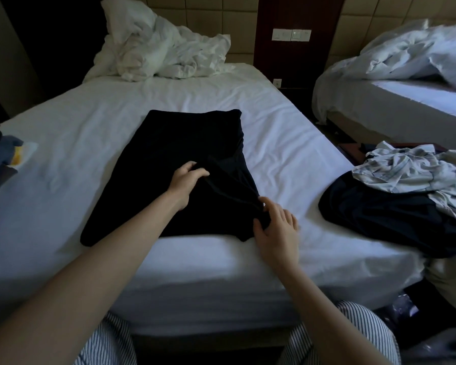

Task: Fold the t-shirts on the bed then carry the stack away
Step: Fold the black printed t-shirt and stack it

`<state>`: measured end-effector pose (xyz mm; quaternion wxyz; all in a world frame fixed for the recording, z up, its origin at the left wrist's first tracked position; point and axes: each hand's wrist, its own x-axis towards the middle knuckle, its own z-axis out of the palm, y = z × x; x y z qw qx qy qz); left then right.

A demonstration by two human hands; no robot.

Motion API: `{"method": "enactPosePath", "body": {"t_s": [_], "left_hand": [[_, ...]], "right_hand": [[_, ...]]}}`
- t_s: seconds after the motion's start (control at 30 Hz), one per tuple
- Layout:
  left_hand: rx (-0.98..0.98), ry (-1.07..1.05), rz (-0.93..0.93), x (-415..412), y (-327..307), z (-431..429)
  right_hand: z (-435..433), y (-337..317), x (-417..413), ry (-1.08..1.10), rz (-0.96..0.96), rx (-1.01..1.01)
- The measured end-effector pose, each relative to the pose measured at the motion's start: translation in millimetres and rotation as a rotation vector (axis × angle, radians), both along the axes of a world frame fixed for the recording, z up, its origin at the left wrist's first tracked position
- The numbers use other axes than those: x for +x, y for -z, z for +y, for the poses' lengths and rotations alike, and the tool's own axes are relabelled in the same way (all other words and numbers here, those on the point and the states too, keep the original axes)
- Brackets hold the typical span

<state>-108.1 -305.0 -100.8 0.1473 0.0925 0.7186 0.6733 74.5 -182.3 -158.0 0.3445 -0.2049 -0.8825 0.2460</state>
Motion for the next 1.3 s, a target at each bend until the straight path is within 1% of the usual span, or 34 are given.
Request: {"method": "enactPosePath", "body": {"t_s": [0.07,0.1,0.13,0.27,0.33,0.4,0.47,0.5,0.57,0.6,0.63,0.7,0.73,0.8,0.83,0.87,0.9,0.97,1.0,1.1,1.13,1.17,1.23,1.3], "left_hand": [[0.221,-0.017,0.018,4.1,3.3,-8.0],[0.278,-0.043,0.004,3.1,4.7,-10.2],[0.3,-0.082,-0.015,1.0,6.6,-11.3],[0.256,-0.228,-0.059,-3.4,11.1,-8.2],[0.322,-0.22,-0.119,-1.3,8.9,-8.3],[0.475,-0.173,-0.213,1.8,4.1,-12.0],[0.625,-0.148,-0.313,2.5,0.1,-18.8],[0.67,-0.143,-0.343,2.0,0.1,-21.3],[0.74,-0.114,-0.352,4.0,-1.6,-23.8],[0.757,-0.104,-0.34,6.7,-1.9,-23.4],[0.741,-0.106,-0.324,8.4,-1.5,-22.4],[0.671,-0.138,-0.314,13.2,-3.1,-20.7],[0.642,-0.157,-0.314,14.0,-3.5,-20.0],[0.579,-0.191,-0.325,12.0,-3.4,-18.7],[0.478,-0.211,-0.308,9.6,-3.3,-16.5],[0.311,-0.221,-0.261,6.9,-4.1,-13.4],[0.103,-0.219,-0.175,3.6,-5.7,-8.9],[-0.295,-0.162,0.06,-2.7,-13.2,0.4],[-0.44,-0.123,0.163,-7.5,-17.4,4.8],[-0.752,0.004,0.247,-17.8,-27.6,15.8],[-0.83,0.033,0.268,-19.9,-28.8,19.5],[-0.851,0.06,0.287,-22.9,-28.9,23.7],[-0.761,0.106,0.355,-24.5,-30.2,30.6],[-0.682,0.095,0.467,-28.4,-34.1,34.6]], "right_hand": [[-1.2,-3.7,2.1,-0.025,-0.03,0.006],[-1.2,-5.0,2.6,-0.034,-0.045,0.008],[-1.0,-5.9,3.1,-0.042,-0.062,0.003],[2.7,-7.0,0.3,-0.054,-0.133,-0.102],[3.3,-9.6,-0.2,-0.052,-0.094,-0.112],[4.7,-11.7,-0.4,-0.063,-0.035,-0.124],[6.4,-14.6,0.3,-0.091,-0.014,-0.235],[7.7,-14.7,-0.9,-0.097,-0.025,-0.286],[9.6,-15.4,-3.9,-0.094,-0.083,-0.258],[9.2,-14.9,-5.0,-0.106,-0.074,-0.227],[9.0,-14.0,-6.0,-0.115,-0.018,-0.213],[9.2,-12.3,-4.9,-0.14,0.111,-0.237],[9.5,-11.1,-3.2,-0.15,0.141,-0.226],[10.0,-10.4,-1.5,-0.138,0.106,-0.174],[10.0,-10.4,-1.3,-0.136,0.064,-0.149],[10.1,-9.8,-2.1,-0.139,0.017,-0.105],[10.0,-9.1,-2.7,-0.147,-0.024,-0.035],[12.2,-4.6,-4.6,-0.145,-0.08,0.093],[13.2,-2.8,-4.9,-0.14,-0.086,0.111],[12.5,-1.3,-3.9,-0.136,-0.031,0.096],[12.2,-0.8,-3.7,-0.134,-0.018,0.119],[12.2,0.7,-3.5,-0.131,-0.015,0.155],[11.4,3.4,-3.8,-0.137,-0.024,0.21],[9.3,2.6,-2.9,-0.157,-0.053,0.214]]}}
